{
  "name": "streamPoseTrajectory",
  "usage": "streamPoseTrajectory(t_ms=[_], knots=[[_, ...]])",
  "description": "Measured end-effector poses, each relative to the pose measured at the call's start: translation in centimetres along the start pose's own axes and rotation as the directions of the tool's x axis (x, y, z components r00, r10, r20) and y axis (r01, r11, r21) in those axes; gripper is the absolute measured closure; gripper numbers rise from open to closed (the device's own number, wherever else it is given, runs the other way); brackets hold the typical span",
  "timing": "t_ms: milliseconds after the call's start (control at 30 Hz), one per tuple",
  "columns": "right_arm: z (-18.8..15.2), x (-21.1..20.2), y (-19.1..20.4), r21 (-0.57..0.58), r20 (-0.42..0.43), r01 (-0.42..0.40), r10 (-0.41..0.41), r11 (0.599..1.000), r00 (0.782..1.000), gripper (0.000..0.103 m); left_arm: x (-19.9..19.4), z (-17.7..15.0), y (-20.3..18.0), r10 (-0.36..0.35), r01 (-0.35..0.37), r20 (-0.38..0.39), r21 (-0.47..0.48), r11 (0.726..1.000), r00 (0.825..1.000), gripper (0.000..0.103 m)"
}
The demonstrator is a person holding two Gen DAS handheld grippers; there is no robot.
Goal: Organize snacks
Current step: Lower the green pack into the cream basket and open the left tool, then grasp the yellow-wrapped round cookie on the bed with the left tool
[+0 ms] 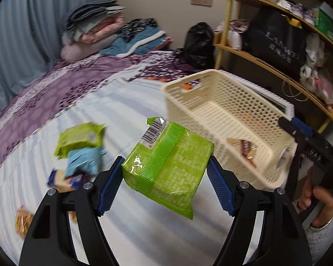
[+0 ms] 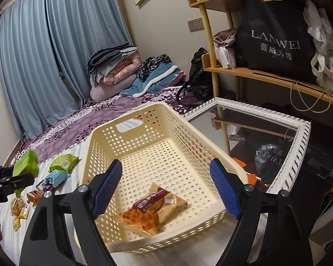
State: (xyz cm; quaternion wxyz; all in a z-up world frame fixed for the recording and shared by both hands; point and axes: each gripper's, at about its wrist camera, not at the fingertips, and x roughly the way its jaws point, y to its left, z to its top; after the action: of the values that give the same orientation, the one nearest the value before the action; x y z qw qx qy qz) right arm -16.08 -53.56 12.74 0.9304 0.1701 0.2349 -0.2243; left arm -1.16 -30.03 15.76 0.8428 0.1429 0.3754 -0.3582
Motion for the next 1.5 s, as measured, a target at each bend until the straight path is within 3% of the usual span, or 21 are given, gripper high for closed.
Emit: streamPoseTrajectory(t_ms=[267, 333, 367, 467, 933, 1500], knots=[[-0.1, -1.2, -2.0, 0.031, 0.008, 0.028, -0.028, 0.999, 1.000, 0.022, 2.9, 4.5, -6.7, -0.144, 0.142, 0.009, 0.086, 0.986, 0.990, 0.026], [-0.2, -1.3, -2.5, 0.046, 0.011, 0.037, -0.037, 0.998, 0.999, 0.022, 3.7, 5.1, -7.8, -0.185, 0.184, -0.001, 0.087, 0.979, 0.983, 0.017], [-0.2, -1.3, -2.6, 0.052, 0.010, 0.040, -0.041, 0.998, 0.999, 0.022, 3.9, 5.2, -8.2, -0.209, 0.209, -0.002, 0.080, 0.975, 0.978, 0.007], [-0.3, -1.3, -2.9, 0.063, 0.004, 0.044, -0.044, 0.997, 0.999, 0.022, 4.6, 5.4, -8.2, -0.237, 0.237, -0.009, 0.053, 0.970, 0.971, 0.004], [-0.2, -0.6, -1.1, 0.048, 0.011, 0.014, -0.014, 0.999, 1.000, 0.021, 6.5, 4.3, 0.2, -0.085, 0.079, -0.039, -0.123, 0.989, 0.996, 0.004], [0.1, -1.1, 1.0, 0.003, 0.043, 0.010, -0.010, 1.000, 0.999, 0.022, 12.9, 0.6, 4.0, -0.002, -0.027, -0.181, -0.161, 0.987, 0.984, 0.004]])
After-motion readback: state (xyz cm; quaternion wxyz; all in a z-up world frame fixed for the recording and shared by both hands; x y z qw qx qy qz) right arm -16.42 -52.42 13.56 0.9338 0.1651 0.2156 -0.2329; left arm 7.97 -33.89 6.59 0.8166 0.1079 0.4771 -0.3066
